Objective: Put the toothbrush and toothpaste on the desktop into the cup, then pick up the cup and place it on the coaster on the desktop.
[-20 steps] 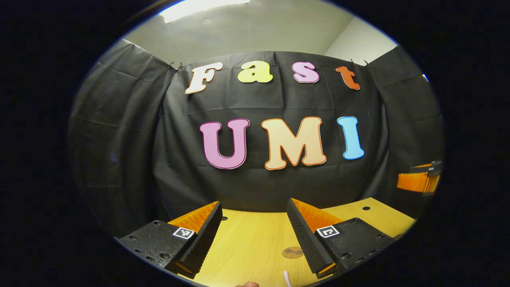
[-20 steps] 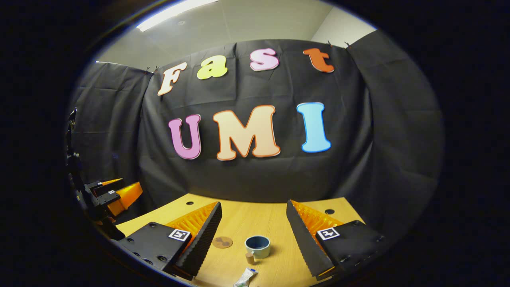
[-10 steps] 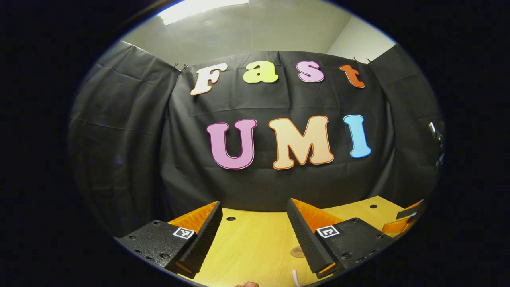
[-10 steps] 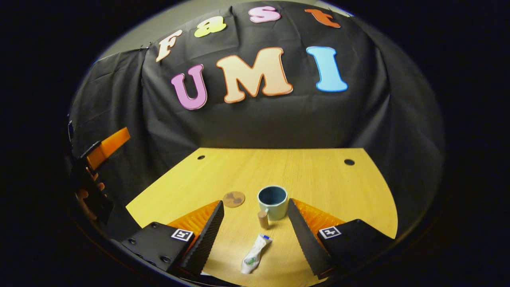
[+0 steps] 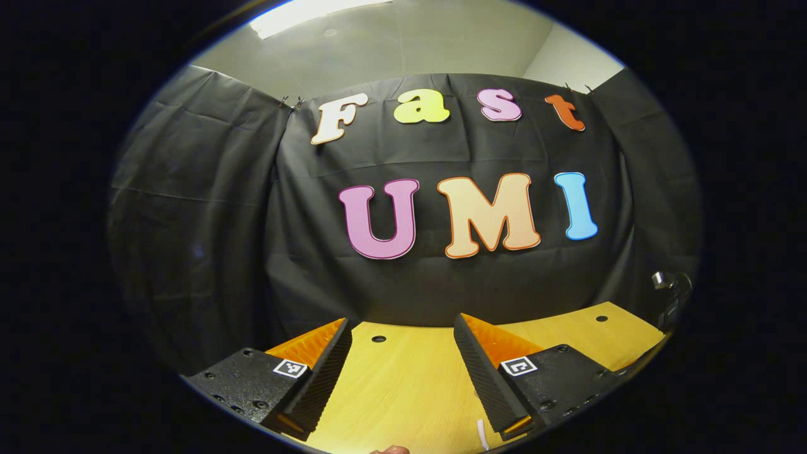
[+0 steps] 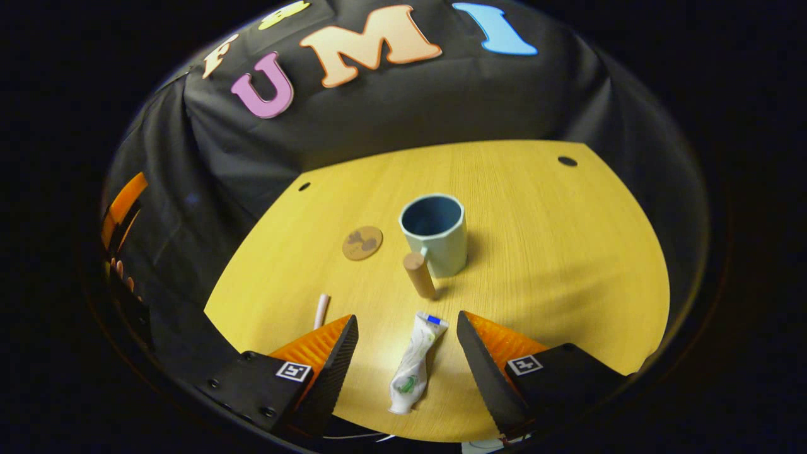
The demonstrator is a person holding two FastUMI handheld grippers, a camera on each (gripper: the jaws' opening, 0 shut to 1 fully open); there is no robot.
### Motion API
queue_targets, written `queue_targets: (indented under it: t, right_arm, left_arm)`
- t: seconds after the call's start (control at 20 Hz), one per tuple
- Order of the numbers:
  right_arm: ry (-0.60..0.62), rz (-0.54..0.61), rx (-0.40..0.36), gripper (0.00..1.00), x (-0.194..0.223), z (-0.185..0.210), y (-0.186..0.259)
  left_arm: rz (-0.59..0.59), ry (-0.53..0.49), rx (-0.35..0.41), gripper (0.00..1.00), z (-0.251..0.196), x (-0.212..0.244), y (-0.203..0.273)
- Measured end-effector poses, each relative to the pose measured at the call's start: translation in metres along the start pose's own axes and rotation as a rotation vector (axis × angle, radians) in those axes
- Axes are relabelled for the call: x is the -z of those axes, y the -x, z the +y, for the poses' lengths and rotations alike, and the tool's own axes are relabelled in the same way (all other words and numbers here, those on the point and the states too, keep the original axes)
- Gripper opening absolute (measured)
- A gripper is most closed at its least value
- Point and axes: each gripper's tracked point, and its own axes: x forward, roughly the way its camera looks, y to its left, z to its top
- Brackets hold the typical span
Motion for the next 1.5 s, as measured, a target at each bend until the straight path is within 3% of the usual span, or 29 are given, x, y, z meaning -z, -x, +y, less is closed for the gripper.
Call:
queue_targets:
  t: [0.25, 0.3, 0.35, 0.4, 0.45, 0.5, 0.55, 0.6, 0.65, 0.75, 0.8, 0.9, 1.0, 1.05, 1.1, 1.25, 1.4, 1.5]
  right_arm:
    - [-0.052, 0.145, 0.066, 0.97, 0.034, -0.019, -0.034]
    - [-0.055, 0.172, 0.069, 0.87, 0.04, -0.019, -0.038]
    - [-0.052, 0.192, 0.08, 0.95, 0.044, -0.021, -0.043]
    - [-0.046, 0.206, 0.091, 0.95, 0.046, -0.023, -0.047]
    - [-0.039, 0.221, 0.101, 0.87, 0.049, -0.025, -0.051]
    - [-0.039, 0.233, 0.108, 0.95, 0.05, -0.026, -0.054]
    - [-0.041, 0.246, 0.115, 0.84, 0.053, -0.026, -0.056]
    - [-0.042, 0.26, 0.124, 0.92, 0.055, -0.027, -0.059]
    - [-0.037, 0.26, 0.132, 0.92, 0.054, -0.029, -0.059]
    - [-0.026, 0.268, 0.149, 0.77, 0.054, -0.031, -0.061]
    - [-0.012, 0.275, 0.157, 0.83, 0.054, -0.034, -0.063]
    - [0.039, 0.286, 0.181, 0.63, 0.057, -0.038, -0.063]
    - [0.112, 0.305, 0.201, 0.5, 0.059, -0.041, -0.061]
    - [0.152, 0.317, 0.217, 0.53, 0.061, -0.043, -0.062]
    - [0.186, 0.324, 0.228, 0.45, 0.063, -0.042, -0.061]
    - [0.209, 0.349, 0.219, 0.39, 0.066, -0.037, -0.058]
    - [0.215, 0.36, 0.202, 0.42, 0.068, -0.034, -0.056]
    - [0.231, 0.368, 0.181, 0.32, 0.071, -0.033, -0.054]
  left_arm:
    - [0.016, -0.02, -0.008, 0.95, 0.004, 0.008, 0.0]
    - [0.018, -0.02, -0.01, 0.95, 0.006, 0.009, 0.0]
    - [0.023, -0.018, -0.011, 0.95, 0.006, 0.01, -0.001]
    - [0.025, -0.017, -0.012, 0.95, 0.007, 0.012, -0.001]
    - [0.026, -0.015, -0.015, 0.95, 0.008, 0.012, -0.002]
    - [0.026, -0.015, -0.018, 0.95, 0.009, 0.013, -0.001]
    - [0.027, -0.016, -0.021, 0.95, 0.011, 0.013, -0.002]
    - [0.028, -0.016, -0.023, 0.95, 0.012, 0.013, -0.003]
    - [0.031, -0.015, -0.024, 0.95, 0.013, 0.014, -0.004]
    - [0.034, -0.01, -0.027, 0.95, 0.014, 0.016, -0.004]
    - [0.038, -0.006, -0.026, 0.95, 0.014, 0.018, -0.005]
    - [0.043, -0.002, -0.024, 0.95, 0.013, 0.02, -0.007]
    - [0.047, 0.002, -0.019, 0.95, 0.011, 0.022, -0.007]
    - [0.048, 0.004, -0.014, 0.95, 0.01, 0.022, -0.007]
    - [0.05, 0.004, -0.01, 0.95, 0.008, 0.023, -0.007]
    - [0.046, 0.004, 0.002, 0.95, 0.004, 0.022, -0.007]
    - [0.047, 0.0, 0.005, 0.95, 0.004, 0.023, -0.006]
    - [0.052, 0.006, 0.006, 0.95, 0.004, 0.026, -0.005]
